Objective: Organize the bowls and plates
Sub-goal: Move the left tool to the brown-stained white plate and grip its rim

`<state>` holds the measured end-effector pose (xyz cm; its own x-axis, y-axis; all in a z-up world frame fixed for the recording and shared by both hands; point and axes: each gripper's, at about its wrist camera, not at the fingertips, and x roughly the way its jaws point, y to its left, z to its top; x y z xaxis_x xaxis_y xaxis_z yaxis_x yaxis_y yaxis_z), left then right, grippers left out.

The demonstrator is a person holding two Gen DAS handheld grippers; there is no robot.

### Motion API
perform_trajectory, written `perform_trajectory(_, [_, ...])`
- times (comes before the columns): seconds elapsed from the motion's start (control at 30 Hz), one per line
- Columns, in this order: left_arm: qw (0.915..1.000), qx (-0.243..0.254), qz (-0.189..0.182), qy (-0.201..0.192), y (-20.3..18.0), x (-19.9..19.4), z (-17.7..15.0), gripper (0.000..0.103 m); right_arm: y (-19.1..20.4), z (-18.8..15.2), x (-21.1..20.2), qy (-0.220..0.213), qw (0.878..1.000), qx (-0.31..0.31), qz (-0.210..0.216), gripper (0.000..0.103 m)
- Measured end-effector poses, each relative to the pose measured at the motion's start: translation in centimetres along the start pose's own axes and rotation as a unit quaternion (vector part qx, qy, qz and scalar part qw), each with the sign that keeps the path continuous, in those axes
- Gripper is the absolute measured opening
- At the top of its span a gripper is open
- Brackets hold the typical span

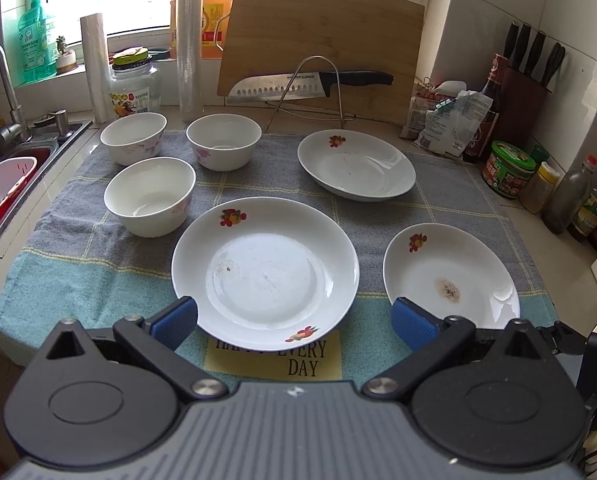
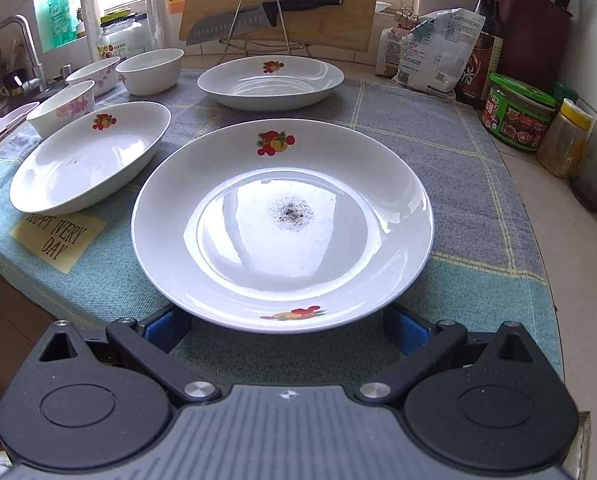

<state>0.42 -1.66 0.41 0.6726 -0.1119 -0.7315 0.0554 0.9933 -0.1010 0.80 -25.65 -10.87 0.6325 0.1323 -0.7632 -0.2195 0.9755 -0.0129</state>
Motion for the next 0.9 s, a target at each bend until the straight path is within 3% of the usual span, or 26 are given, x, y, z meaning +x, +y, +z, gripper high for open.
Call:
perform_trajectory(0.27, [0.9998,0.013,-0.007,0.01,-1.7,1.0,0.3,0.102,-0.2,0.0,0.1,-0.01,1.0,-0.016,0.013,0.103])
perform_trajectory(0.4, [0.9991,0.039,-0.016,0.009,-3.1,1.5,0.9,0.102,-0.6,-0.9,-0.2,-0.039,0.999,-0.021,0.021,0.103])
perform_trajectory(0.53, [0.9969,0.07,-0.034,0.006,-4.4,1.9,1.7,0.102,-0.6,-0.8,-0.2,-0.037,0.999,-0.021,0.021,0.103])
perform_trajectory(0.77, [0.9877,0.13,-0.087,0.009,-6.9,3.8,3.2,0.102,-0.5,-0.9,-0.2,-0.041,0.999,-0.007,0.014,0.103])
perform_trajectory(0.9, [0.9761,0.17,-0.135,0.008,-7.7,5.6,4.2,0.102,-0.4,-1.1,-0.3,-0.045,0.999,0.005,0.005,0.103])
